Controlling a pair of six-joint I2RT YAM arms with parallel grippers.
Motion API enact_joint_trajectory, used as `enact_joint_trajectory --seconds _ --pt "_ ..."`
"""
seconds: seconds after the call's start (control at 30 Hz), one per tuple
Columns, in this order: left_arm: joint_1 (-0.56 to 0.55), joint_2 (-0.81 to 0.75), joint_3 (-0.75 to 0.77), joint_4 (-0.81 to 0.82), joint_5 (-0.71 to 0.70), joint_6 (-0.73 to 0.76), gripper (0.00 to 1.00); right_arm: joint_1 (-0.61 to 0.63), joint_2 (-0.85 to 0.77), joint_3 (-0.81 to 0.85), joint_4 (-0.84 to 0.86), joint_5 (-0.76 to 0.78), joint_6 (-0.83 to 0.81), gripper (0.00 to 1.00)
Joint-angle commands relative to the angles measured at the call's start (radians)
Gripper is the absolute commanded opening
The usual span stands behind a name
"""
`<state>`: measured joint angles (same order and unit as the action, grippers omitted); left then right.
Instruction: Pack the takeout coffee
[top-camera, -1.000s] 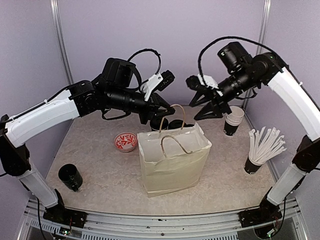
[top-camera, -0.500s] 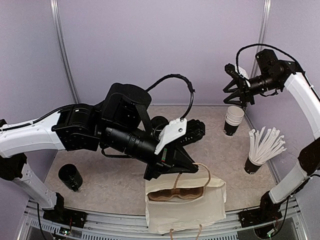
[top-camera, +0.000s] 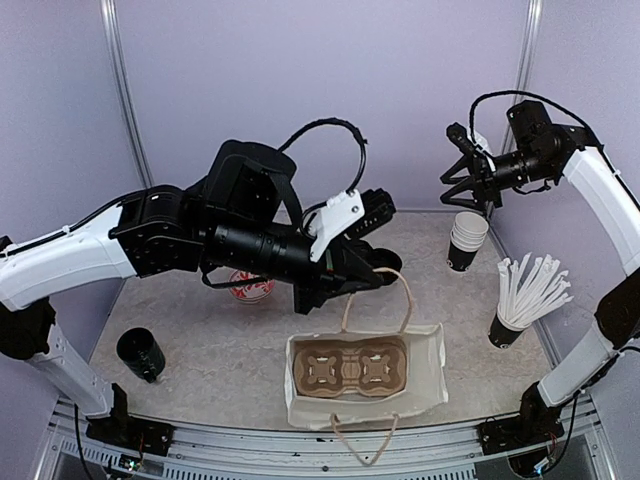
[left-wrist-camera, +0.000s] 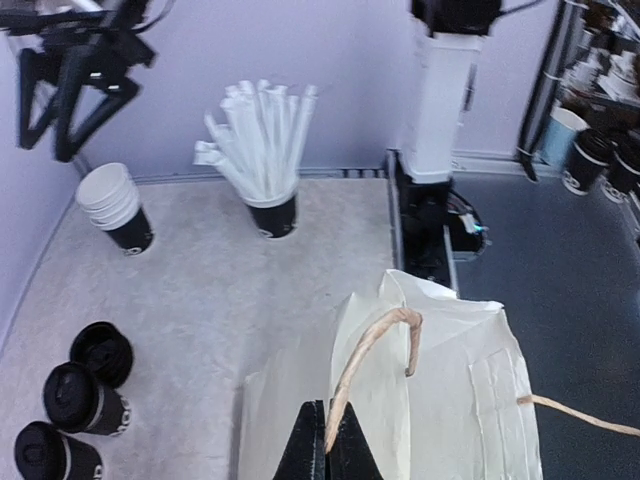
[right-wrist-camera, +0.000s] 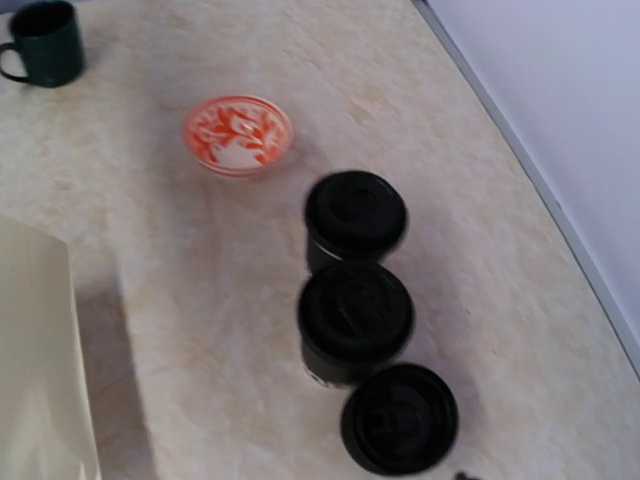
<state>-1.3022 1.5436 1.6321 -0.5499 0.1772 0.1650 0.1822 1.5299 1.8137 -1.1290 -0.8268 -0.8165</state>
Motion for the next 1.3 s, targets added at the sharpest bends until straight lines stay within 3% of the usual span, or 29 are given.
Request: enact_joint_trajectory --seconds 0.0,0.2,0.4,0.5,0.73,1.03,1.27 --pt "0.106 0.033 0.075 -0.035 -0.062 0.019 0.0 0.016 0.027 -0.007 0.062 0.11 0.055 0.59" --pt "0.229 0.055 0.111 -0.119 -0.039 0.012 0.0 0.086 0.076 -0.007 0.072 0.191 0.051 0.79" --pt "0.325 0.023 0.101 -0.194 -0.041 -0.007 0.0 0.152 0.11 -0.007 0.099 0.186 0.039 0.86" --pt "0.371 0.005 0.088 -0.232 -0.052 -0.014 0.0 0.169 0.155 0.02 0.102 0.185 0.032 0.99" --pt "0.458 -0.059 0.036 -0.238 -0.043 -0.013 0.0 0.183 0.308 0.143 0.065 0.171 -0.011 0.99" --pt "0.538 -0.079 0.025 -0.278 -0.074 0.016 0.0 0.213 0.508 0.324 0.03 0.205 0.031 0.82" --pt "0.593 -0.104 0.001 -0.253 -0.161 -0.007 0.0 0.262 0.624 0.42 0.012 0.291 0.093 0.86"
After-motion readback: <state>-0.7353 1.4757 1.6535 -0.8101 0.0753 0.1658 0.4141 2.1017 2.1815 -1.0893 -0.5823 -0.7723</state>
